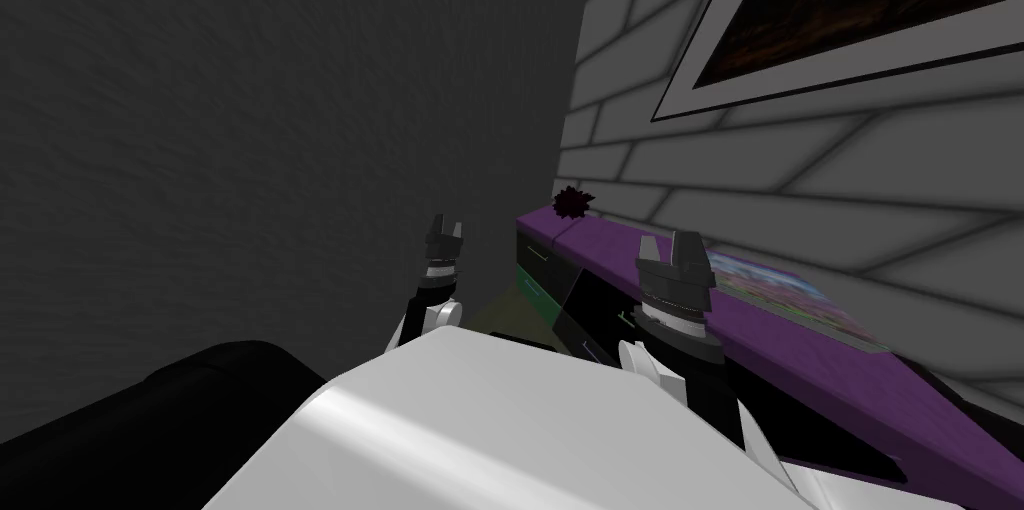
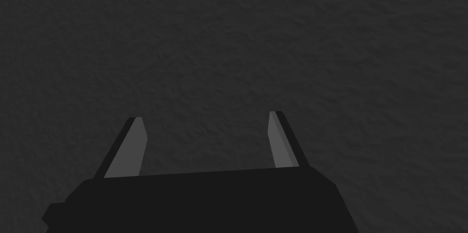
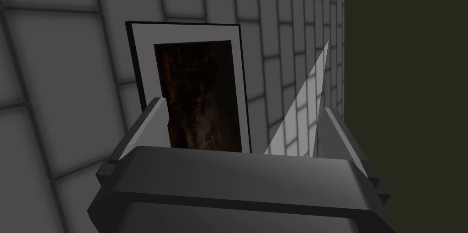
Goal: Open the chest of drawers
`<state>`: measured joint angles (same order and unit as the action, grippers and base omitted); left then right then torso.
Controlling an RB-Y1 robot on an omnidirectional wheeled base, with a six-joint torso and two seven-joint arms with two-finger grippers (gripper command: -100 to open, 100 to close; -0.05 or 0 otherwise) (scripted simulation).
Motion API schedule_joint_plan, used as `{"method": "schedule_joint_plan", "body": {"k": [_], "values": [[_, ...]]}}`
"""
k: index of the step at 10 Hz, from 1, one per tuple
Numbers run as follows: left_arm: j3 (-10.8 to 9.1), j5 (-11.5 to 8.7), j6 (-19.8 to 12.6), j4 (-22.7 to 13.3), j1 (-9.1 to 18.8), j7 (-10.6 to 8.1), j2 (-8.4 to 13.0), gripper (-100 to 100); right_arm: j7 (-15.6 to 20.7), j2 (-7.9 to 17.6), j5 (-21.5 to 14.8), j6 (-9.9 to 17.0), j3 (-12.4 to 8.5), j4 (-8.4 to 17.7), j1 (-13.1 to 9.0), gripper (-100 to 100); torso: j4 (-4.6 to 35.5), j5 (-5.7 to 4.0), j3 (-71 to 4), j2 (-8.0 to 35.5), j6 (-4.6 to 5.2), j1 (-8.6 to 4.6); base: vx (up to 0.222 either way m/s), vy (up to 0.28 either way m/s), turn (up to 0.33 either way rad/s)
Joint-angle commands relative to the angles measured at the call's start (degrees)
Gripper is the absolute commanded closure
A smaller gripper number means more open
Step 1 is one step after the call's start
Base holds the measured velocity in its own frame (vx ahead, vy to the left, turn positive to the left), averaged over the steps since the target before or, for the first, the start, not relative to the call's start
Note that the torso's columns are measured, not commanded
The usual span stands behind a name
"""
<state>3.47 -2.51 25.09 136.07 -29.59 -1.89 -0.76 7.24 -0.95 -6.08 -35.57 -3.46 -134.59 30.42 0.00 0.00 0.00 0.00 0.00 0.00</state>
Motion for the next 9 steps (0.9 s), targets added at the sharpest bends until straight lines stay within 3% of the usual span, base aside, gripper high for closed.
{"method": "schedule_joint_plan", "body": {"k": [1,9], "values": [[0.0,0.0,0.0,0.0,0.0,0.0,0.0,0,0.0,0.0,0.0,0.0,0.0,0.0,0.0,0,2.3,0.0,-4.7,2.3,0.0,0.0,0.0,0.0,0.0],[0.0,0.0,0.0,0.0,0.0,0.0,0.0,0,0.0,0.0,0.0,0.0,0.0,0.0,0.0,0,35.4,0.0,-70.7,35.4,0.0,0.0,0.0,0.0,0.0]]}}
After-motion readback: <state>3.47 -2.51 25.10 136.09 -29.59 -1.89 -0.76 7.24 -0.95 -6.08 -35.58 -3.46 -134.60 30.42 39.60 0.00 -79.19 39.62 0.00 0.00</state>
